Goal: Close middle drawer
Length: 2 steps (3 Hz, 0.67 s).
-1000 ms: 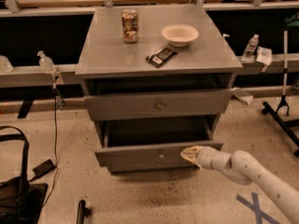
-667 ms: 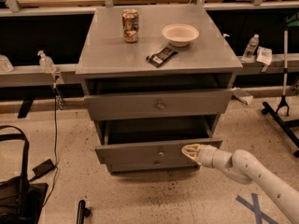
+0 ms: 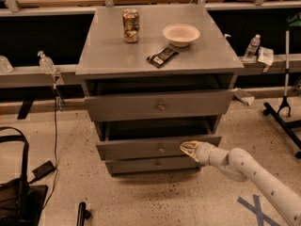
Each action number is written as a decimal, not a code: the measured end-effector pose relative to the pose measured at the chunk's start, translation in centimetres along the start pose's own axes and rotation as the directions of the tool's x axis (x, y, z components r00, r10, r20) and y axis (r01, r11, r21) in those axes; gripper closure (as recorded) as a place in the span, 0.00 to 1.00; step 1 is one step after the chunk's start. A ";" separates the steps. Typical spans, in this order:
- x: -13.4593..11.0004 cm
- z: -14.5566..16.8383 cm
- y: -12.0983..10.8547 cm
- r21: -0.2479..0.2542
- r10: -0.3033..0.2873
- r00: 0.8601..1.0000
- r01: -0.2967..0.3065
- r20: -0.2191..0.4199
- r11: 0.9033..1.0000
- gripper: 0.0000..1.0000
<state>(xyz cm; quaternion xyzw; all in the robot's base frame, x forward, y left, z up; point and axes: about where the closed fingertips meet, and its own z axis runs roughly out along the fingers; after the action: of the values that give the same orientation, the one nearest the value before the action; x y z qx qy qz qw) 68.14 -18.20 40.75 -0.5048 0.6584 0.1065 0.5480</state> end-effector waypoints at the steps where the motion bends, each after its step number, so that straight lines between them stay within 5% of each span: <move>1: -0.4 2.4 -1.0 0.018 -0.026 1.000 0.026 -0.007 1.000 1.00; 2: -1.2 4.5 -1.3 -0.001 -0.051 0.999 0.051 0.000 0.999 1.00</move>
Offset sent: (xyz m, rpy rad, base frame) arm 0.0798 0.0765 -0.0042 -0.0727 -0.0675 0.0946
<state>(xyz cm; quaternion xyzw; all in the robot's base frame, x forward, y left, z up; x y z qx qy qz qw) 71.80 -15.03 40.55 -0.5218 0.6452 0.0928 0.5503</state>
